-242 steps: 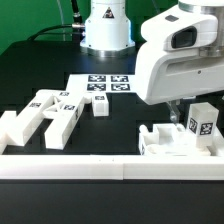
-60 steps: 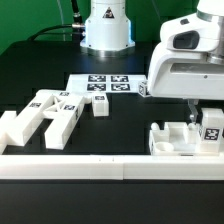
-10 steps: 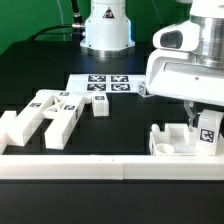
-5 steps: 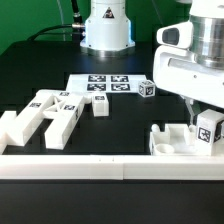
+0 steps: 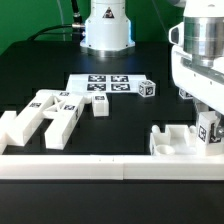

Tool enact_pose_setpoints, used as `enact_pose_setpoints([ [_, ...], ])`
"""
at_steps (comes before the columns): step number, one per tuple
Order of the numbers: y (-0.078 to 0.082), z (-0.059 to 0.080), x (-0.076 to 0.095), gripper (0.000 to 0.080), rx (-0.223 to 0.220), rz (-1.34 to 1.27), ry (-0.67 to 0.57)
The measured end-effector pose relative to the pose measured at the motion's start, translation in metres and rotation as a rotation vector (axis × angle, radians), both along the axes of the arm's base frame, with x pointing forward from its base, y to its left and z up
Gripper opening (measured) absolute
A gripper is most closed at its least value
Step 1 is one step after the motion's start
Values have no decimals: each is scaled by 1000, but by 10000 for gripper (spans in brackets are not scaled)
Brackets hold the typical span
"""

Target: Assemble chair

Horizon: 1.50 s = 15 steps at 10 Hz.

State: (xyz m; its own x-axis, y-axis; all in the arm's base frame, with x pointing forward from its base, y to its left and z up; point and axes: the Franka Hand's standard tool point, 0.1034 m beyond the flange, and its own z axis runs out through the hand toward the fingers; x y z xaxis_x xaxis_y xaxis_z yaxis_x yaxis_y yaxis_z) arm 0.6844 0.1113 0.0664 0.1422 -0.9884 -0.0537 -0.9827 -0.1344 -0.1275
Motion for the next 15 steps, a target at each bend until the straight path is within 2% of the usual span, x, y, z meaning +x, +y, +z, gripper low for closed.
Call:
enact_pose_setpoints([
  [3,-1,0,1,290,48,-230,14],
  [4,-2,0,0,290,52,-252,17],
  [5,-1,-1,0,357,53,-252,18],
  [6,0,-1,0,357,49,-221,16],
  [7,-1,-1,-1,554,43,-175,17],
  [8,-3,-1,-3,554,36,-119,41],
  [9,-2,0,0,630,29,-54,40],
  [15,-2,-1,-3,649,-22,428,13],
])
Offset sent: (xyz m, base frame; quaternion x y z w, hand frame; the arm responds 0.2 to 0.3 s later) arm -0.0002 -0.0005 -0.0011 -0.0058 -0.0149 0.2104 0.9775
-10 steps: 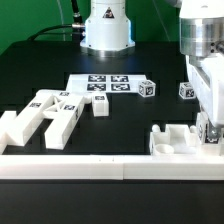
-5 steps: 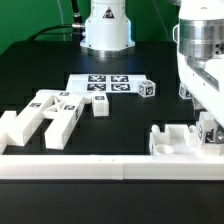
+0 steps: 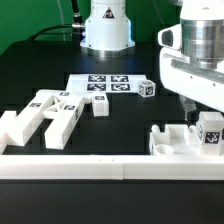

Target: Assemble chair

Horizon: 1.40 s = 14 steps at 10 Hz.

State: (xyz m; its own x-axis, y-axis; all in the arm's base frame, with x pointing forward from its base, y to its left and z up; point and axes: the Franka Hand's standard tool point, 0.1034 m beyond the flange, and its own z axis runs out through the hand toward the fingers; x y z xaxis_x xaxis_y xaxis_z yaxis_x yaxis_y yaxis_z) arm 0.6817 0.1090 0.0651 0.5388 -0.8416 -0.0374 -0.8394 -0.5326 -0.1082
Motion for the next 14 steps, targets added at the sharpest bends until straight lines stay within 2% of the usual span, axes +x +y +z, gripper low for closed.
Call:
enact_pose_setpoints([
  [4,5,0,-2,649,-52,342,-9],
  [8,5,0,-3,649,-121,736,-25],
  [13,-1,1,0,649,-153,1040,-36],
  [14,-1,1,0,507,-152,1033,-35],
])
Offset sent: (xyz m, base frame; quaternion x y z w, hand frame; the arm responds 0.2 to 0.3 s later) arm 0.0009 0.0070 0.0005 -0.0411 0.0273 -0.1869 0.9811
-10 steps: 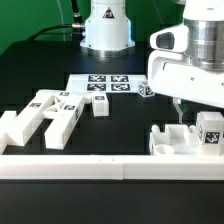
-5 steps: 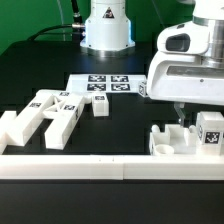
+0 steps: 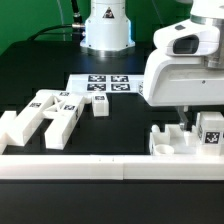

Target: Assemble chair

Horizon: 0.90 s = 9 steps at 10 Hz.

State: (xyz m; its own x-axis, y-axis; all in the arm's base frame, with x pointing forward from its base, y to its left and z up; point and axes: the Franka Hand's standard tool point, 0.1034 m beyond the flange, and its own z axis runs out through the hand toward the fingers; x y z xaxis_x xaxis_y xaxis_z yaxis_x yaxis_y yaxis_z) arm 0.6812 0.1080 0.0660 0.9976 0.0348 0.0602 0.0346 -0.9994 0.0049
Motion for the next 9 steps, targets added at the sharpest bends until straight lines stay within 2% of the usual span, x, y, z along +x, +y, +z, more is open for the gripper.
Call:
enact_pose_setpoints([
  [1,0,0,0,370,0,0,0],
  [2,0,0,0,285,4,-31,0],
  [3,0,0,0,285,5,-35,0],
  [5,-1,0,1,285,32,-238,-10],
  [9,-17,0,-2,285,27,-557,-5],
])
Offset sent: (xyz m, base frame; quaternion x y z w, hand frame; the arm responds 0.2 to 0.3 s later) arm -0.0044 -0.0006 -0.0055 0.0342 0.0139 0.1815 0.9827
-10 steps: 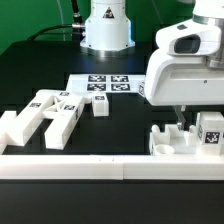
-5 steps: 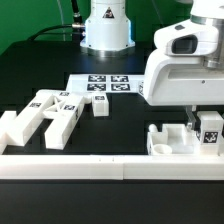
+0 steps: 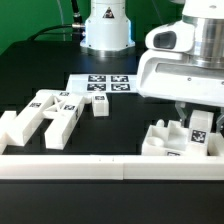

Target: Assemble chair

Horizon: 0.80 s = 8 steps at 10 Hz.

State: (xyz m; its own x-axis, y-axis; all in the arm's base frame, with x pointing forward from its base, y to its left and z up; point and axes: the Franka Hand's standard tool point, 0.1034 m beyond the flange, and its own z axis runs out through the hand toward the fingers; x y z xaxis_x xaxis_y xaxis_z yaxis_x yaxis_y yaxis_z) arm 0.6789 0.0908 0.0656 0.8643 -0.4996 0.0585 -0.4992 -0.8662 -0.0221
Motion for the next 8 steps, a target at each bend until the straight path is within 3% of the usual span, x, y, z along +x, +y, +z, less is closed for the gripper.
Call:
enact_pose_setpoints([
  [4,-11,-1,-1,295,-13,-128,6],
  [5,-11,-1,-1,467,-13,-126,6],
  [6,-10,-1,-1,467,-15,-112,6],
  [7,-8,3,0,615,-15,-43,-1],
  [8,-8,10,-3,615,-16,29,-12],
])
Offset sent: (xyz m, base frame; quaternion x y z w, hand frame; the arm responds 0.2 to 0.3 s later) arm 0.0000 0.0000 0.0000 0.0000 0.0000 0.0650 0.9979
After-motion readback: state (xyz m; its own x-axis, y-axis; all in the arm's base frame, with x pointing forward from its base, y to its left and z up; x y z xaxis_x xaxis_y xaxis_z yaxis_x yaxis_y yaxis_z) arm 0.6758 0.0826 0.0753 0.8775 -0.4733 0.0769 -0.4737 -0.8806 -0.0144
